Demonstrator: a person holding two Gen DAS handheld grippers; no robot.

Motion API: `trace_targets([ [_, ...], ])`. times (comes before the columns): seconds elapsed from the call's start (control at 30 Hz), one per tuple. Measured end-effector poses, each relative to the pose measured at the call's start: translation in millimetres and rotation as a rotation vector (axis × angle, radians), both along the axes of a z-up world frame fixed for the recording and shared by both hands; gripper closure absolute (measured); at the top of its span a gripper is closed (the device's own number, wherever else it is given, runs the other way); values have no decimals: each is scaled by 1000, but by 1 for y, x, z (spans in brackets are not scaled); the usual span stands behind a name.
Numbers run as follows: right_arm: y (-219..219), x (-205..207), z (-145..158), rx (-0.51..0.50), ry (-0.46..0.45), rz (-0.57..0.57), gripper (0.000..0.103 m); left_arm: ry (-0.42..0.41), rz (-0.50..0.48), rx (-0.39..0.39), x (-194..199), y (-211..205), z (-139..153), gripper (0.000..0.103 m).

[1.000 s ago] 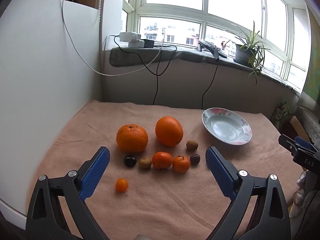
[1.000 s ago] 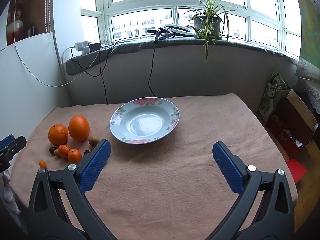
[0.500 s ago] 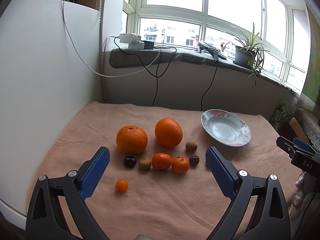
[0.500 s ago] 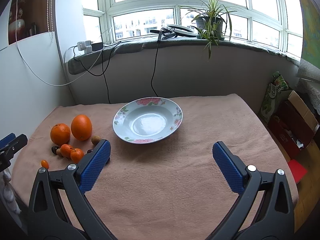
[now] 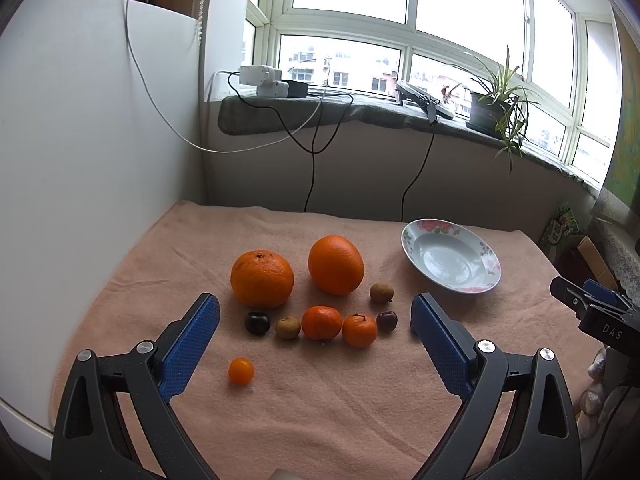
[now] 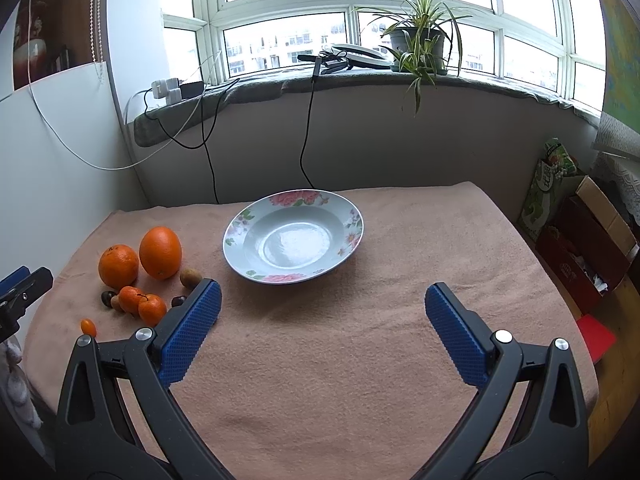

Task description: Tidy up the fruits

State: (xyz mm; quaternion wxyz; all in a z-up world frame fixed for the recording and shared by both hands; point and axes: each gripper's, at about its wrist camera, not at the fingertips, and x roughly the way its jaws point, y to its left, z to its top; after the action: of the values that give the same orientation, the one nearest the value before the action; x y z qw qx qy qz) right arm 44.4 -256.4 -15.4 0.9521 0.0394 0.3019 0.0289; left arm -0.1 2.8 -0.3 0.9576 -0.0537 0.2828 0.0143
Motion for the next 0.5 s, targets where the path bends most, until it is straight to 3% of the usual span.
trace_targets([
  [0.5, 1, 2, -4, 1, 15, 4, 0, 5, -2, -4, 3, 2, -1, 6],
])
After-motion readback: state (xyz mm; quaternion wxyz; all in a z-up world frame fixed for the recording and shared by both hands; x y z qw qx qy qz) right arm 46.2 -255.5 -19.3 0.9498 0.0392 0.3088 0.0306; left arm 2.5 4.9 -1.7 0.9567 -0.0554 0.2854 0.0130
